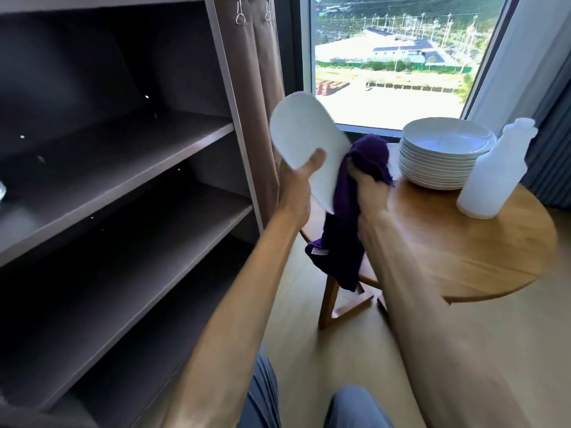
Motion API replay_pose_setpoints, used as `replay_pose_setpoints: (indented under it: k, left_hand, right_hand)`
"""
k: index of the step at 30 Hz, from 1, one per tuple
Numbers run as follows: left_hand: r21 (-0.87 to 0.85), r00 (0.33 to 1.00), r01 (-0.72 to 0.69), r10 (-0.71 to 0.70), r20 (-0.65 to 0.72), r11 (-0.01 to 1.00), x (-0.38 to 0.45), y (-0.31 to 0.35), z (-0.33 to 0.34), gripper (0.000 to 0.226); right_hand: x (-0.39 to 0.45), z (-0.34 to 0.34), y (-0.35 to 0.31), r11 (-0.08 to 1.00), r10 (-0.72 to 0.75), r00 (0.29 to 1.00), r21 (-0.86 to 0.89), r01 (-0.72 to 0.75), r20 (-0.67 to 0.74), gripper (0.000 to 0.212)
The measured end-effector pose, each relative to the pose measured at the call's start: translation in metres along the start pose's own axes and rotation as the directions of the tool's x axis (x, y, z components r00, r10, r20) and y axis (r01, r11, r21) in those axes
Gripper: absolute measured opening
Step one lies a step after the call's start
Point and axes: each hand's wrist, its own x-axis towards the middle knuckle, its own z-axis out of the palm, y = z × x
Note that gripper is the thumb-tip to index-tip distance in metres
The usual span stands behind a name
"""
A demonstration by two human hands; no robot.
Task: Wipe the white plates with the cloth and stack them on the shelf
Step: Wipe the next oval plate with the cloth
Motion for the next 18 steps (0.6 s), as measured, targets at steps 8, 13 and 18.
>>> replay_pose_setpoints:
  k: [8, 13, 18]
  left_hand:
    - [0.186, 0.995, 0.097, -0.101, 0.011, 0.978, 0.0, -0.001, -0.018, 0.065]
    - [0.489, 0.902, 0.246, -0.382, 0.201, 0.837, -0.004, 0.01, -0.022, 0.069]
    - [0.123, 0.929, 0.271, -0.293, 0.225, 0.955, -0.001, 0.006, -0.023, 0.045]
  right_hand:
    - [0.003, -0.023, -0.014, 0.962, -0.008, 0.972, -0.263, 0.072, 0.236, 0.028]
    - [0.01, -0.01, -0.051, 0.874, -0.101, 0.946, -0.427, 0.232, 0.307, 0.036]
    - [0.018, -0.005, -0.054, 0.923, -0.142, 0.974, -0.332, 0.196, 0.178, 0.039]
